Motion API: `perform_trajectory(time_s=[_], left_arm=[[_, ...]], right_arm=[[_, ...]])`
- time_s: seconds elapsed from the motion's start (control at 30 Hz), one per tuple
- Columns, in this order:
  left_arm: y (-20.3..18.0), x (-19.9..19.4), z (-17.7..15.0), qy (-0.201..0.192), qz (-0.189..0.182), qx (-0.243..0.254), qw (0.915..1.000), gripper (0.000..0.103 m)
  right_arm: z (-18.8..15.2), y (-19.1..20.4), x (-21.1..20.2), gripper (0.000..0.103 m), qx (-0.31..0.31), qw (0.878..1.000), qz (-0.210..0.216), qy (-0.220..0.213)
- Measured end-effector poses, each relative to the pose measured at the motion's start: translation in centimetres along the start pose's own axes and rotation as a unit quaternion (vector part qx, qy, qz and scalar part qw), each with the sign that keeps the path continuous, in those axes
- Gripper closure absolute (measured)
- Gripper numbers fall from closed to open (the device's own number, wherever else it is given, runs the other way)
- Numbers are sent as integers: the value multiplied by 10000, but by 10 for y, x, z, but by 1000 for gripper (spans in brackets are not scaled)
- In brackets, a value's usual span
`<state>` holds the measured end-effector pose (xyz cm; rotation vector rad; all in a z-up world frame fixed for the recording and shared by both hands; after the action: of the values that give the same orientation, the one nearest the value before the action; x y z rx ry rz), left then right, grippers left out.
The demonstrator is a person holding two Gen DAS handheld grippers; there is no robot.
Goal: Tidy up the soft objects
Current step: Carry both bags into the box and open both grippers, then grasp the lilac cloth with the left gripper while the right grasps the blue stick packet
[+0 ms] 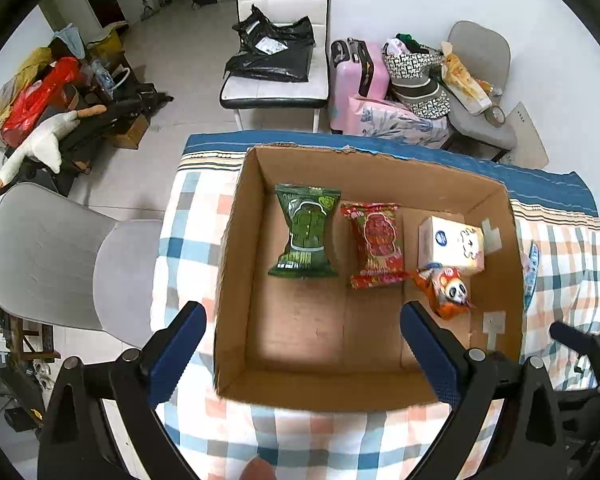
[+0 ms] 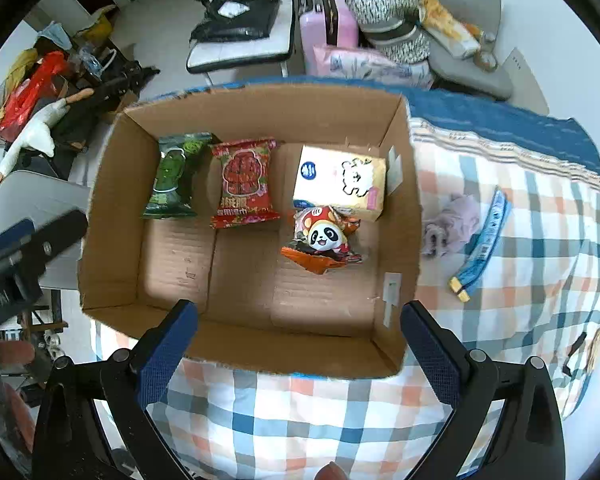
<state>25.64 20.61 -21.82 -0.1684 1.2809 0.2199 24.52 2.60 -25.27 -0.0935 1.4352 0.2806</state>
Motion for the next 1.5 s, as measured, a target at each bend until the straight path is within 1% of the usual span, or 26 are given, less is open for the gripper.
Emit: perform_trajectory(time_s=[0.13,0.3,0.4,0.5,0.57,0.63,0.77,0.83,0.9,0.93,0.97,1.0,1.03,1.07,1.1,1.13,1.17,1.2,1.23,1.27,1.4,1.47,1.5], left_arm=[[1,-22,-11,-173,7,-13,9998,3],[-4,-45,-18,-311,-70,-59,9995,3],[-13,-59,-22,-385,-136,-43,9992,3],[-33,-72,-29,-451,-197,44,9988,3],[-49,-76,-32,-466,-234,129,9986,3],[-72,-75,-37,-484,-192,295,9982,3],[-127,-59,-43,-380,-144,650,9971,3],[-155,-47,-42,-426,15,877,9952,3],[-189,-28,-39,-509,375,1269,9899,3],[-198,-21,-38,-541,504,1383,9876,3],[-211,-9,-35,-571,736,1532,9838,3],[-221,0,-34,-562,847,1636,9813,3],[-231,11,-32,-557,961,1762,9781,3],[-240,22,-29,-554,1107,1870,9745,3],[-249,32,-27,-566,1231,1990,9706,3],[-256,40,-25,-586,1328,2093,9670,3],[-259,47,-23,-598,1400,2185,9639,3],[-266,53,-23,-593,1451,2287,9608,3],[-270,58,-21,-574,1471,2336,9594,3],[-274,64,-20,-529,1504,2382,9581,3],[-287,83,-13,-334,1578,2468,9555,3],[-297,90,-14,-257,1574,2561,9534,3],[-302,93,-14,-215,1588,2613,9519,3]], right_arm=[[-6,0,-25,0,-59,9997,0,-240],[-14,4,-48,0,-122,9990,178,-402],[-22,-2,-58,0,-23,9983,337,-482],[-33,-20,-64,0,251,9967,558,-528],[-41,-41,-66,0,533,9945,703,-572],[-49,-67,-64,0,777,9927,744,-546],[-68,-138,-48,0,1463,9858,712,-408],[-73,-169,-35,0,1751,9815,689,-343],[-74,-202,-14,2,2085,9746,767,-278],[-73,-218,0,5,2226,9715,783,-216],[-72,-229,13,8,2321,9693,805,-134],[-69,-239,26,12,2410,9666,872,-66],[-66,-249,45,22,2534,9626,961,46],[-63,-256,59,28,2611,9599,1012,142],[-60,-260,73,32,2648,9583,1053,237],[-56,-265,88,38,2675,9574,1047,310],[-53,-266,97,39,2692,9568,1035,358],[-53,-267,108,40,2695,9564,1042,415],[-51,-268,119,42,2723,9551,1066,482],[-49,-270,131,49,2783,9525,1109,554],[-45,-274,159,64,2927,9449,1286,709],[-46,-274,169,83,2866,9463,1244,833],[-48,-275,172,84,2823,9475,1224,866]])
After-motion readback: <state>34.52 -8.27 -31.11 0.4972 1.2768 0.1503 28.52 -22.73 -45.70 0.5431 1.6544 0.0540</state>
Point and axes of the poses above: each gripper's, at about its wrist camera, not at the fingertips, and x roughly the way its jaws point, y to its left, z to its top, the point moved 9 cm from there along x, roughly the way its jaws point, and after that the axes turned 8 degrees about -x, right-handed, at the moved point
